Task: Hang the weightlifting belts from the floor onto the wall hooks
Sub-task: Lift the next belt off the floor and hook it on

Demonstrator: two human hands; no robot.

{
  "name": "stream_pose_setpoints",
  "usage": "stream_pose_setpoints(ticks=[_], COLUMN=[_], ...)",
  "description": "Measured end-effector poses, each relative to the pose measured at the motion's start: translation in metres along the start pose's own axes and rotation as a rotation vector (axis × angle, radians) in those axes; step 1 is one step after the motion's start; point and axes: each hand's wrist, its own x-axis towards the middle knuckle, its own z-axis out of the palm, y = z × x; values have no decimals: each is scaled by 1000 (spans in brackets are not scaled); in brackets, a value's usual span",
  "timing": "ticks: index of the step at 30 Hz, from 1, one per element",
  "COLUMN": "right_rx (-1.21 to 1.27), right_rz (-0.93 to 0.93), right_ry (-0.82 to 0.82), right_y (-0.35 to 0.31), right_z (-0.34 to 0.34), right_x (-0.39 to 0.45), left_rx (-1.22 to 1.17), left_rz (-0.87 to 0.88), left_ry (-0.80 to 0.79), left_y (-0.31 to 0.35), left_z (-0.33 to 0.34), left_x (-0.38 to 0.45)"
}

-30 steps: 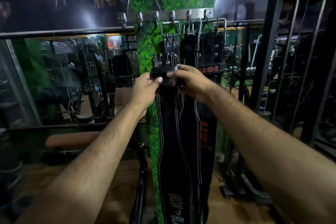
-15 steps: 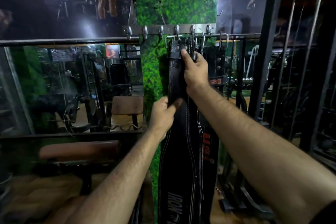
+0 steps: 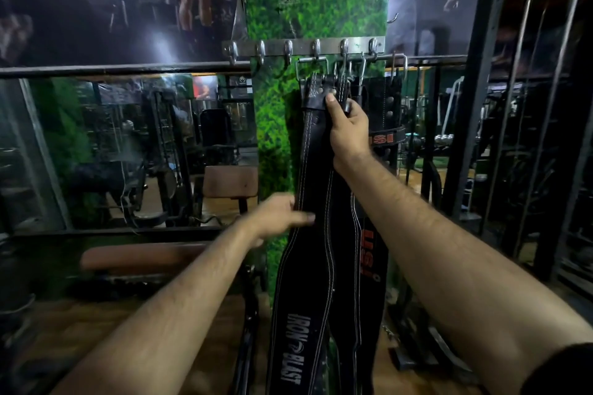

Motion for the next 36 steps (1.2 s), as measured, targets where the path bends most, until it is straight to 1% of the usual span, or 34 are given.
stream_pose_setpoints(ticks=[2,3,4,5,6,8,11,14,17,18,20,22,23,24,25,28,29,32,34,36], right_rx=[3,6,-1,-9,-3,36,65,9,-34,-38,-52,-69,-87,-103,-110,-207,-259,-473,-604,-638], right_rz=[-13,-20,-25,-30,-36,-54,-80,-46,-38,-38,-35,-30,-27,-23,-13,-9,-27,-126,-179,-196], right_ry=[-37,-40,-38,-37,-34,-29,-18,39,56,58,62,35,15,-14,-49,-148,-178,-251,-266,-289], right_y=[1,2,2,0,-3,-11,-15,-4,8,11,12,11,9,8,9,15,17,16,14,21], right_z=[4,5,7,8,9,11,7,3,-4,-7,-11,-12,-12,-12,-12,-15,-15,-9,-9,-14], right_x=[-3,-4,-3,-2,-1,3,8,6,3,3,2,2,1,0,-1,-3,-5,-11,-17,-28], left_rx=[-212,-284,-327,-336,-325,-337,-361,-374,-333,-288,-99,182,314,361,304,-206,-300,-403,-439,-511], left_rz=[104,193,280,347,371,370,288,169,83,48,-12,-57,-57,-46,-9,137,193,282,276,321], left_ry=[119,187,218,253,312,339,277,246,128,77,-68,-220,-265,-253,-211,38,131,344,432,487], left_y=[37,54,67,73,75,54,2,-23,-41,-42,-45,-42,-37,-28,-15,42,59,77,73,70], left_z=[-12,-13,-11,-6,2,22,50,58,59,56,41,20,11,4,-2,-14,-17,-13,-4,2], left_x=[9,11,9,7,0,-5,-6,-13,-19,-23,-17,-10,-6,-3,-1,-3,-2,7,9,8])
